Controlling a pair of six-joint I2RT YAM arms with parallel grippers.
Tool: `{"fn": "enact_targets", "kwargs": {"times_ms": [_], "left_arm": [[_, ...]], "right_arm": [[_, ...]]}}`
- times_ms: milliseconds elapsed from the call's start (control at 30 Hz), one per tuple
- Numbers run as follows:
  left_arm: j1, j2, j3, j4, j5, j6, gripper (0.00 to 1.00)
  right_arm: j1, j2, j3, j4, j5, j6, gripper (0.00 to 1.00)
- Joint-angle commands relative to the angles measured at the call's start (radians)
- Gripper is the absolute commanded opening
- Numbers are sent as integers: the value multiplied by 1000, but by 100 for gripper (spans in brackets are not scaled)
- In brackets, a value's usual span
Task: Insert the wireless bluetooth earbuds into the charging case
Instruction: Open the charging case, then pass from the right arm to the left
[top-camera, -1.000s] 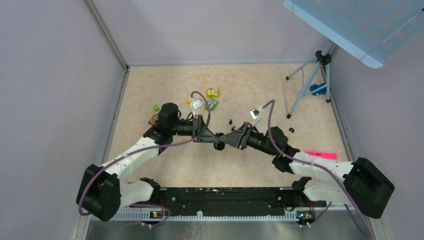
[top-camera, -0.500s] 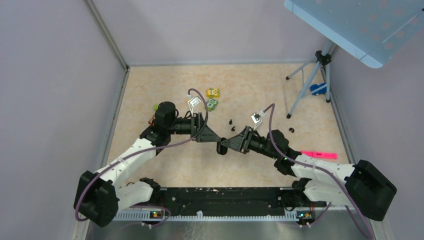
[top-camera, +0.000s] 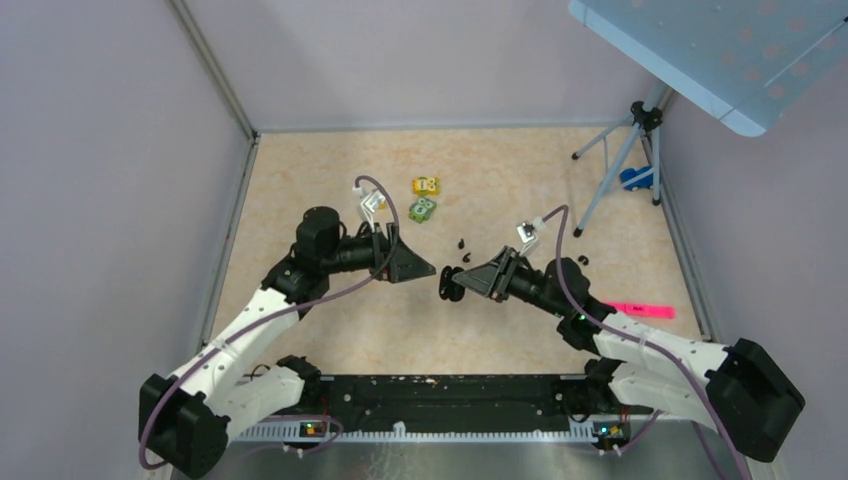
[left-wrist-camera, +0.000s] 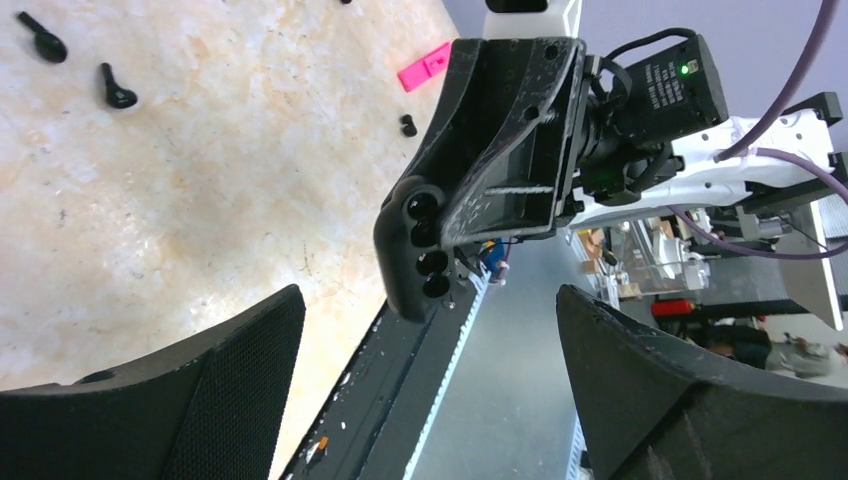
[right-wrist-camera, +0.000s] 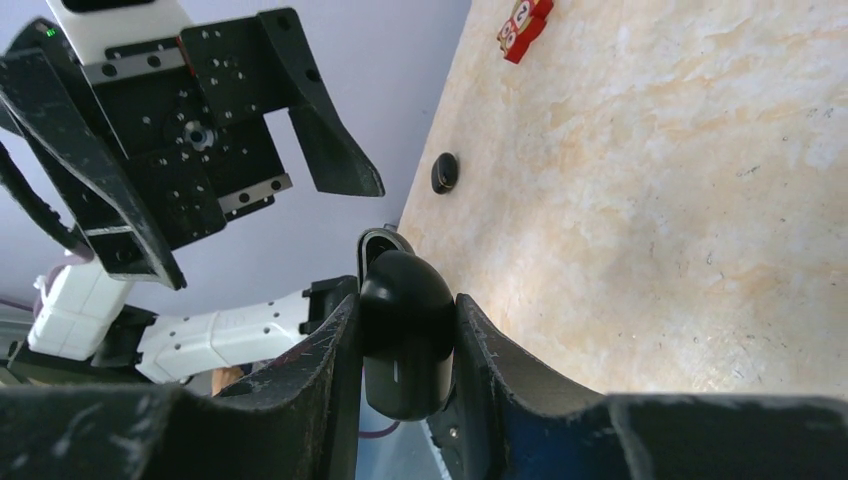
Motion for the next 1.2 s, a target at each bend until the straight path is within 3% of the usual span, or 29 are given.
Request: {"fn": "enact_targets", "kwargs": {"times_ms": [0,200,367,700,767,867,1000,1167], "left_arm": [[5,-86,-63,52,-118,-24,99],[15,-57,-32,-70,-137,0,99],[27,-29,-64,-12,-121,-62,99],[28,46,45,-265,-297,-69,99],[28,32,33,-242,-280,-23,99],[29,1,-4,-115,-117,39,99],[29,-39,-88,176,22,-63,99],[28,40,-82,299,187,-138,99]], "right_arm": [[-25,-36,8,9,10,-6,0],[-68,-38,3,33,-26,4,0],[-152,-20,-24,110,-124,33,0],[-249,16,-89,271,-228,108,0],[-250,20,-95,279,-229,109,0],[-250,25,-96,281,-232,109,0],[-249,27,-95,285,-242,107,0],[-250,44,-92,349,-281,122,0]]}}
